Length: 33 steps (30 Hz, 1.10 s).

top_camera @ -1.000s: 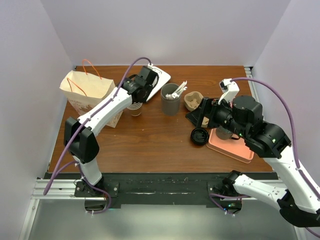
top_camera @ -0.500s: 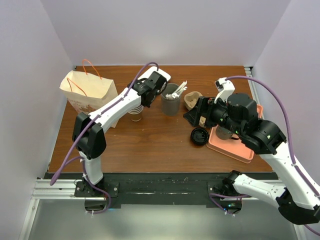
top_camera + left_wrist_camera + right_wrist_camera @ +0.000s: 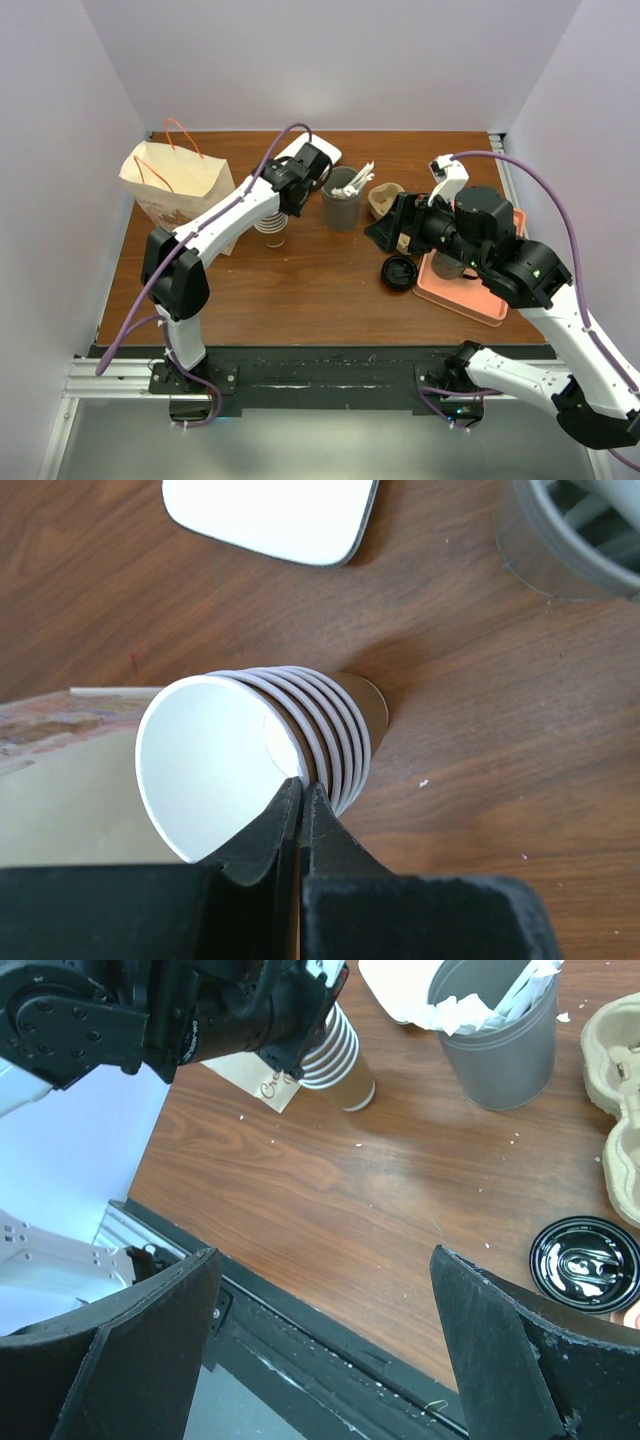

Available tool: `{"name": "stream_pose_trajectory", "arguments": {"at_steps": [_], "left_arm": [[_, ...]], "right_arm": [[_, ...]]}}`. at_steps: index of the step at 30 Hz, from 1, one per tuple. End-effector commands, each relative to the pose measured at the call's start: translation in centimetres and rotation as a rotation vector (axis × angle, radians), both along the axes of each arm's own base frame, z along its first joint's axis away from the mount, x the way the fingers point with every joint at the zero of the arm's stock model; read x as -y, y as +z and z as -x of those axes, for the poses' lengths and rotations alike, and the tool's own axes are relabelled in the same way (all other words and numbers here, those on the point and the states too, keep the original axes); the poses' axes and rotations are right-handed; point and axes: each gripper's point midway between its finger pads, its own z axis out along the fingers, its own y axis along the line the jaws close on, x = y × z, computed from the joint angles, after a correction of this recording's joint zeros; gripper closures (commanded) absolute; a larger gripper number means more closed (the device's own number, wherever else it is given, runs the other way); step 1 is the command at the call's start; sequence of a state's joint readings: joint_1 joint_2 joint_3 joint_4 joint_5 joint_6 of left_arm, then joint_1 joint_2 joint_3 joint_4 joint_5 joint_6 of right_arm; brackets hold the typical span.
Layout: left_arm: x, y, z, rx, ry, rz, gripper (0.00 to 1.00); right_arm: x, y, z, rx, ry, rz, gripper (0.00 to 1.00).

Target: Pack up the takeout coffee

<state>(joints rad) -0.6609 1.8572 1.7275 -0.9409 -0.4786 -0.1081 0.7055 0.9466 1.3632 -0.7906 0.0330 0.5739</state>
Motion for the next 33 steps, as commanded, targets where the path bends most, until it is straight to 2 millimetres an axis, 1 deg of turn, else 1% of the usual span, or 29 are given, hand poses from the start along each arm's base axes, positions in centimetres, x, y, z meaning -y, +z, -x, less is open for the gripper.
{"name": "stream_pose_trajectory", "arguments": {"at_steps": [1, 2, 3, 4, 5, 6, 7, 8, 9, 10, 11, 12, 13, 14, 15, 16, 17, 19, 20, 21, 22, 23, 27, 29, 31, 33], "left_arm": [[-0.1, 0.8, 1.7, 0.010, 0.018, 0.042, 1.00], [0.1, 1.5, 1.7, 0.025, 0.016, 0.075, 1.00], [0.2, 3.1, 1.7, 0.071, 0.015, 0.130, 1.00], [0.2, 3.8, 2.1, 0.086, 0.019, 0.166, 1.00], [0.2, 3.9, 2.4, 0.085, 0.020, 0.180, 1.00], [0.1, 3.4, 3.1, 0.064, 0.011, 0.192, 1.00], [0.1, 3.0, 3.6, 0.050, 0.013, 0.208, 1.00], [0.3, 3.2, 4.3, 0.040, 0.004, 0.233, 1.00], [0.1, 2.3, 4.8, 0.024, 0.004, 0.237, 1.00], [0.0, 2.1, 5.2, 0.018, 0.005, 0.249, 1.00], [0.0, 2.1, 5.5, 0.021, 0.002, 0.261, 1.00], [-0.1, 2.1, 6.2, 0.019, -0.007, 0.280, 1.00], [-0.2, 2.2, 6.5, 0.021, -0.012, 0.291, 1.00], [-0.2, 2.9, 7.0, 0.031, -0.026, 0.317, 1.00], [-0.3, 2.6, 7.4, 0.030, -0.037, 0.326, 1.00], [-0.3, 2.6, 7.7, 0.031, -0.053, 0.336, 1.00], [-0.2, 3.3, 8.1, 0.044, -0.070, 0.364, 1.00], [-0.5, 3.2, 8.7, 0.045, -0.078, 0.373, 1.00], [-0.3, 3.8, 9.1, 0.053, -0.092, 0.400, 1.00], [-0.3, 3.7, 9.3, 0.055, -0.098, 0.409, 1.00], [-0.3, 3.9, 9.5, 0.059, -0.106, 0.420, 1.00], [-0.2, 4.0, 9.7, 0.058, -0.114, 0.432, 1.00], [-0.1, 4.2, 10.1, 0.063, -0.133, 0.451, 1.00], [-0.2, 4.0, 10.0, 0.056, -0.126, 0.436, 1.00], [-0.2, 3.9, 9.9, 0.054, -0.128, 0.425, 1.00], [-0.6, 4.4, 9.3, 0.075, -0.115, 0.396, 1.00]], "right_arm": [[-0.5, 0.2, -0.4, 0.003, -0.004, -0.040, 0.11], [-0.3, -0.6, -0.9, -0.027, -0.050, -0.036, 0.11], [-0.1, -1.4, -1.4, -0.053, -0.087, -0.027, 0.12], [0.0, -2.7, -2.1, -0.099, -0.150, -0.026, 0.12], [-0.7, -2.5, -2.7, -0.109, -0.168, -0.076, 0.12], [-1.5, -3.9, -3.2, -0.139, -0.163, -0.081, 0.13], [-2.2, -4.1, -3.6, -0.146, -0.162, -0.108, 0.16], [-3.1, -3.8, -4.4, -0.158, -0.177, -0.172, 0.18], [-4.0, -5.4, -5.2, -0.200, -0.194, -0.167, 0.19], [-4.6, -5.8, -5.8, -0.229, -0.216, -0.197, 0.23], [-5.5, -5.9, -6.6, -0.234, -0.222, -0.228, 0.25], [-6.1, -6.6, -7.0, -0.263, -0.225, -0.239, 0.27], [-7.2, -8.1, -7.5, -0.310, -0.216, -0.234, 0.29], [-8.2, -7.9, -8.1, -0.318, -0.212, -0.281, 0.32], [-8.8, -8.4, -8.3, -0.335, -0.206, -0.293, 0.33], [-10.0, -9.2, -9.0, -0.367, -0.206, -0.319, 0.33], [-10.4, -9.6, -9.3, -0.377, -0.213, -0.329, 0.34], [-11.6, -10.4, -10.1, -0.404, -0.229, -0.356, 0.36], [-12.0, -10.9, -10.4, -0.419, -0.239, -0.362, 0.36], [-12.4, -11.1, -10.6, -0.433, -0.245, -0.373, 0.37], [-13.1, -10.8, -10.7, -0.440, -0.243, -0.410, 0.37], [-13.6, -11.5, -10.9, -0.456, -0.242, -0.412, 0.37], [-15.9, -12.1, -10.6, -0.483, -0.212, -0.428, 0.39], [-16.3, -12.7, -10.5, -0.497, -0.211, -0.413, 0.39], [-16.2, -13.3, -10.5, -0.504, -0.216, -0.399, 0.39], [-16.3, -13.2, -10.4, -0.499, -0.209, -0.393, 0.39]]}}
